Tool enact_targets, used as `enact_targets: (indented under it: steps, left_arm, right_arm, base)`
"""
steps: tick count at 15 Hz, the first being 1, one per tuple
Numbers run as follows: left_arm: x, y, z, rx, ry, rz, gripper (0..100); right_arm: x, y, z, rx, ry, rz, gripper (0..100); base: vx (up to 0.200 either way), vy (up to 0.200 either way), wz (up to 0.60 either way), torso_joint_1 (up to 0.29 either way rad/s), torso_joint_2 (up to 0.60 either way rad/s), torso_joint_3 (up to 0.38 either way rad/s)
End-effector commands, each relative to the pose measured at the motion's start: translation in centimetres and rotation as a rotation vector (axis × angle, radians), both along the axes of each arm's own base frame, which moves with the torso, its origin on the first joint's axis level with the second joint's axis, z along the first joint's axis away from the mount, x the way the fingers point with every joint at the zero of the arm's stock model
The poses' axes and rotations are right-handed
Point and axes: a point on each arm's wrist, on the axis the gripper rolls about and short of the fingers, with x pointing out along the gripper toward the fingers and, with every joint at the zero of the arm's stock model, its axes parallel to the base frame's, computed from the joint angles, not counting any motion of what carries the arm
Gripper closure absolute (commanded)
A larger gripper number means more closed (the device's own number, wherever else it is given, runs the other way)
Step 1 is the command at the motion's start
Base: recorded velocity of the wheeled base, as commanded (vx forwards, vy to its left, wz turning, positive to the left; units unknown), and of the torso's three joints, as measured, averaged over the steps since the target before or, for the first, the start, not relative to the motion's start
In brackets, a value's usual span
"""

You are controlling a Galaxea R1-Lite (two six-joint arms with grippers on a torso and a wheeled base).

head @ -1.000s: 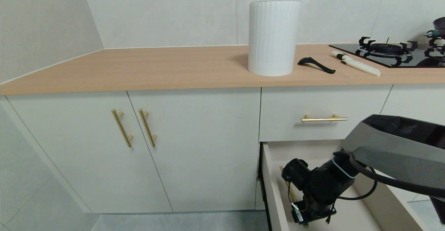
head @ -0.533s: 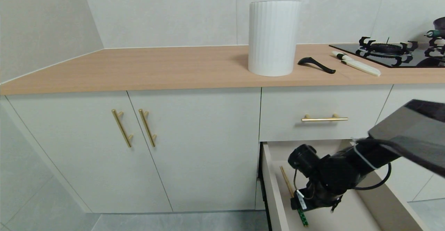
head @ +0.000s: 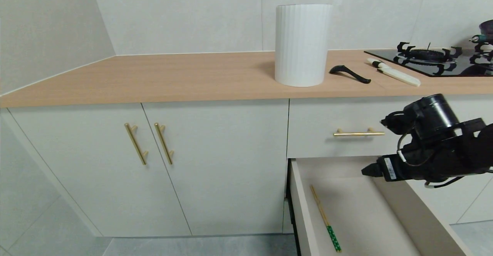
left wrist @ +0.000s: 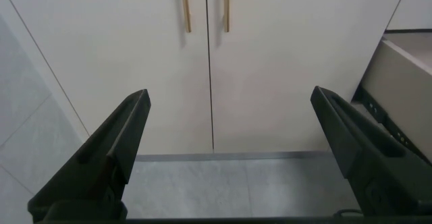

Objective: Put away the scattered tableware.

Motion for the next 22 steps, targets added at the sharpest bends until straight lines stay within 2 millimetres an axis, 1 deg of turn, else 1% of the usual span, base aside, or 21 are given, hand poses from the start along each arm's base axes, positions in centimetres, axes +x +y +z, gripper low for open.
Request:
enact_targets:
  steps: [1, 8, 18, 19, 20, 21, 22]
  left_arm:
    - [0.0, 0.0, 0.0, 0.000, 0.000, 0.001, 0]
    - [0.0, 0.0, 0.0, 0.000, 0.000, 0.000, 0]
    - [0.0, 0.0, 0.0, 0.000, 0.000, 0.000, 0]
    - [0.0, 0.0, 0.0, 0.000, 0.000, 0.000, 0]
    - [0.0, 0.0, 0.0, 0.000, 0.000, 0.001, 0]
    - [0.0, 0.0, 0.0, 0.000, 0.000, 0.000, 0]
    - [0.0, 0.0, 0.0, 0.000, 0.000, 0.000, 0]
  right_arm:
    - [-2.7, -1.0, 2.9, 0.020, -0.102, 0.028, 0]
    - [-2.8, -1.0, 3.0, 0.019, -0.105, 0.029, 0]
    - [-2.8, -1.0, 2.8, 0.021, -0.096, 0.036, 0]
    - [-2.8, -1.0, 2.9, 0.020, -0.099, 0.058, 0]
    - [-2.5, -2.0, 3.0, 0.016, -0.104, 0.033, 0]
    - [-2.4, -2.5, 3.1, 0.017, -0.107, 0.033, 0]
    - [-1.5, -3.4, 4.0, 0.022, -0.141, 0.066, 0]
  base:
    - [0.000, 0.000, 0.00, 0.027, -0.18, -0.271]
    - [0.000, 0.000, 0.00, 0.090, -0.44, -0.339]
    - [0.000, 0.000, 0.00, 0.172, -0.48, -0.313]
    - [0.000, 0.000, 0.00, 0.144, -0.34, -0.203]
    - [0.000, 0.000, 0.00, 0.076, -0.19, -0.115]
    - [0.000, 0.000, 0.00, 0.046, -0.10, -0.066]
    - [0.000, 0.000, 0.00, 0.027, -0.07, -0.032]
